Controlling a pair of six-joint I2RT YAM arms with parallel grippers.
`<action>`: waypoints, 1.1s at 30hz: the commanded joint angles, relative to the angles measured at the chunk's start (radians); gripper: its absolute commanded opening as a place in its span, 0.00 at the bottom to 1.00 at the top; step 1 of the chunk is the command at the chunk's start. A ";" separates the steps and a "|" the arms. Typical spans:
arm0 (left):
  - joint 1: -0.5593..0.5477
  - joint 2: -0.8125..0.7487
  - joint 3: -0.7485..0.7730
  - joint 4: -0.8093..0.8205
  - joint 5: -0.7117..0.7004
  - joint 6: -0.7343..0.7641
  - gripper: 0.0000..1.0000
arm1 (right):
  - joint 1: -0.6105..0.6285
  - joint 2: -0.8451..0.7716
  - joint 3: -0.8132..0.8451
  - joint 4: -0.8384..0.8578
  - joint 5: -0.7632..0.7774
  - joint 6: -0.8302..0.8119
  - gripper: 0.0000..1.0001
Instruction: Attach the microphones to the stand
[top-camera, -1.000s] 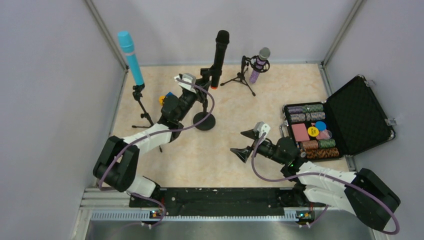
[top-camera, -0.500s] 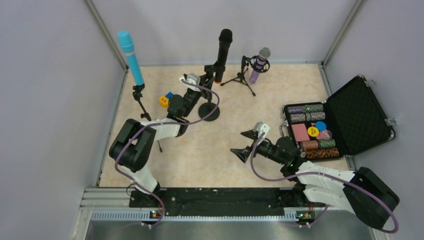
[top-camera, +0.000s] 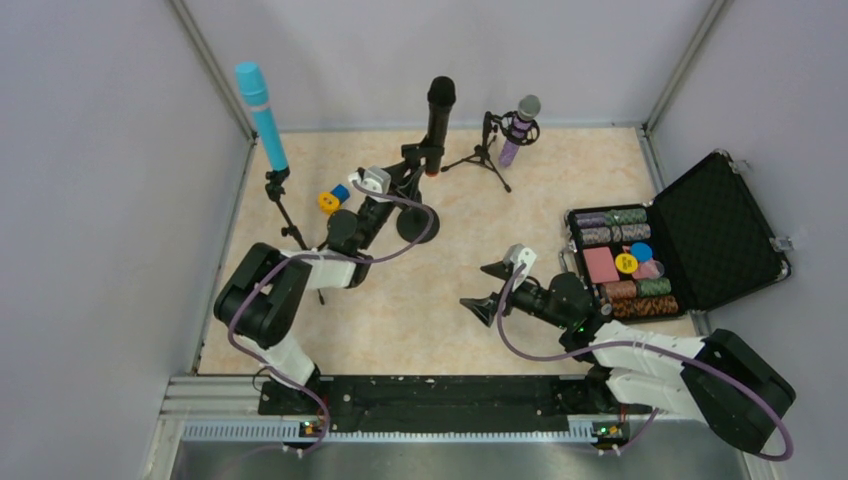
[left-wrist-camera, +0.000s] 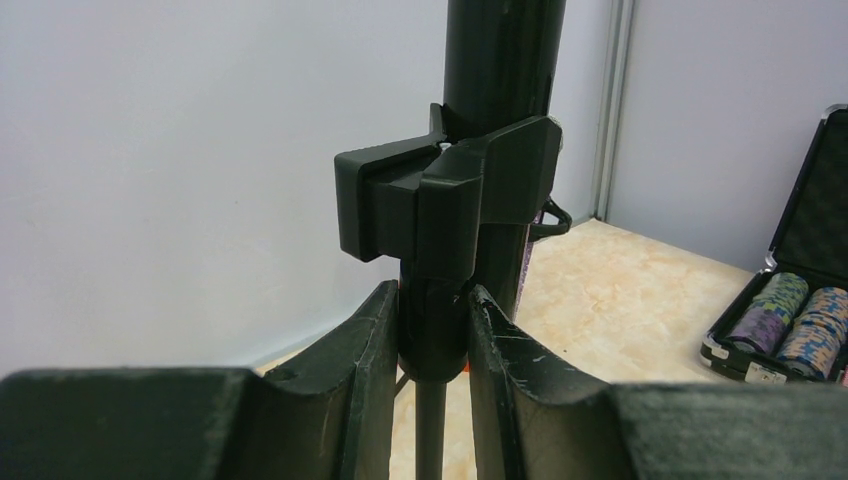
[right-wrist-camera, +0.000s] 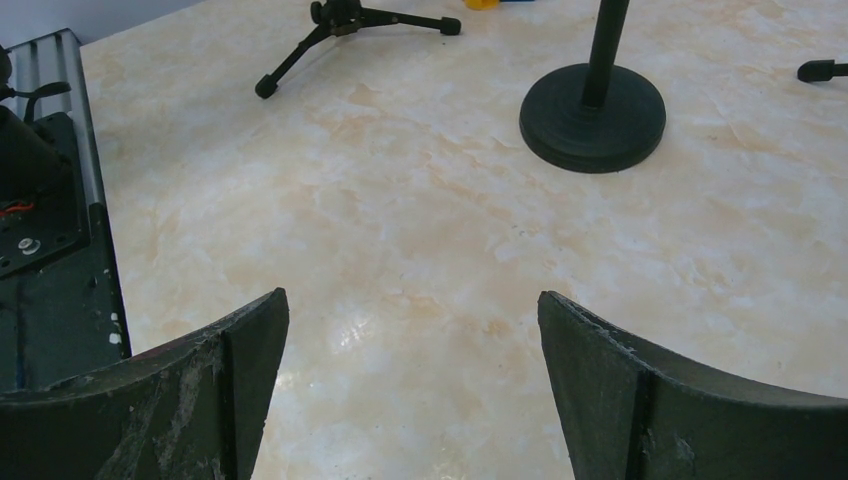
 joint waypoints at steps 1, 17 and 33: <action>-0.001 -0.070 -0.040 0.104 0.032 0.006 0.24 | -0.002 0.013 0.052 0.054 -0.014 -0.011 0.92; -0.001 -0.221 -0.122 -0.019 0.000 0.002 0.99 | -0.002 -0.001 0.063 0.040 -0.026 0.004 0.93; -0.002 -0.356 -0.170 -0.221 0.011 -0.035 0.99 | -0.002 0.000 0.069 0.038 -0.038 0.015 0.93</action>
